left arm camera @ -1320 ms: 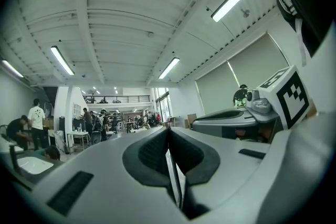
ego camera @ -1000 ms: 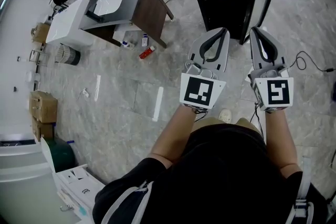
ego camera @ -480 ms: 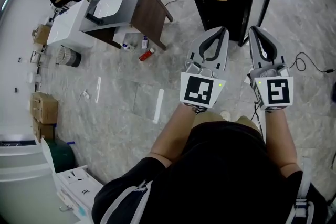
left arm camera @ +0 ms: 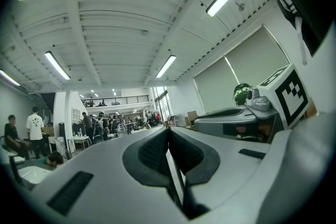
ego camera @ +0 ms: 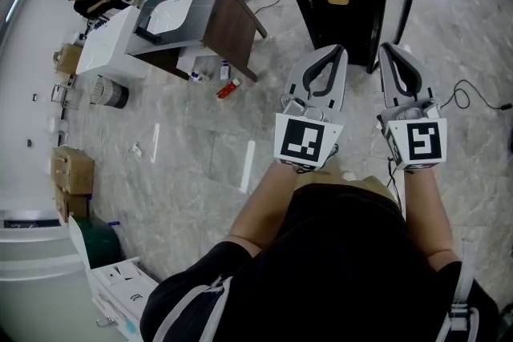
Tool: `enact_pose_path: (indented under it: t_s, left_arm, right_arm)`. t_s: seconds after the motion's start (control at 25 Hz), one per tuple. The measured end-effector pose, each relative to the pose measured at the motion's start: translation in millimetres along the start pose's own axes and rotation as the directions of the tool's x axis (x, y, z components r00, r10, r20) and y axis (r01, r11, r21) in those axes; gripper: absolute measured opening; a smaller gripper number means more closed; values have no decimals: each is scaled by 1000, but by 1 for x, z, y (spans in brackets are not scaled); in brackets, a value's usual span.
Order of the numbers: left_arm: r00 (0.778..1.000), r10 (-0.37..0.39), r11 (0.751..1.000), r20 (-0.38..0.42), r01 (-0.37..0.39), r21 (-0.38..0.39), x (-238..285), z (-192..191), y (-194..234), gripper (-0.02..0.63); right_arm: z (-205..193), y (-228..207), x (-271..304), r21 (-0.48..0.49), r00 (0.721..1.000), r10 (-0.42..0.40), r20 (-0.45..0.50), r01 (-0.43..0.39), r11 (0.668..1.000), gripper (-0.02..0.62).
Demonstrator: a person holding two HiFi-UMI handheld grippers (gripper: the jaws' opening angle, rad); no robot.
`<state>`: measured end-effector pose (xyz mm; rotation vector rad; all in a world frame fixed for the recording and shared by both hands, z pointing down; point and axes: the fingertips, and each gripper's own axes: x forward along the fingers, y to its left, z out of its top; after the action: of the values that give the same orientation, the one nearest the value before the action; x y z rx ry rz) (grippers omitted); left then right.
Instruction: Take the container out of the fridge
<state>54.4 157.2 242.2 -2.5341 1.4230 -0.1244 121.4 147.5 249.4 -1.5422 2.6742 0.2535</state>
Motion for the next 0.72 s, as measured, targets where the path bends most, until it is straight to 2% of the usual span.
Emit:
enact_pose_path:
  t_s: [0.16, 0.24, 0.36, 0.44, 0.72]
  left_arm:
    - [999, -16, 1000, 39, 16, -1, 10, 1, 4, 23]
    - [999, -25, 1000, 24, 25, -3, 19, -5, 8, 23]
    - [998, -47, 998, 34, 46, 31, 38, -14, 22, 23]
    - [997, -47, 998, 67, 44, 45, 55, -19, 39, 23]
    - [994, -77, 996, 79, 74, 45, 130, -40, 115, 23]
  right_arm:
    - [-3, -1, 7, -9, 1000, -4, -6, 4, 1000, 35]
    - [-8, -5, 15, -8, 1000, -13, -10, 13, 1000, 35]
    - [-22, -10, 37, -3, 999, -31, -27, 31, 1000, 35]
    - [-28, -14, 58, -10, 999, -34, -33, 34, 999, 35]
    - [-45, -37, 161, -20, 997, -63, -51, 62, 998, 35]
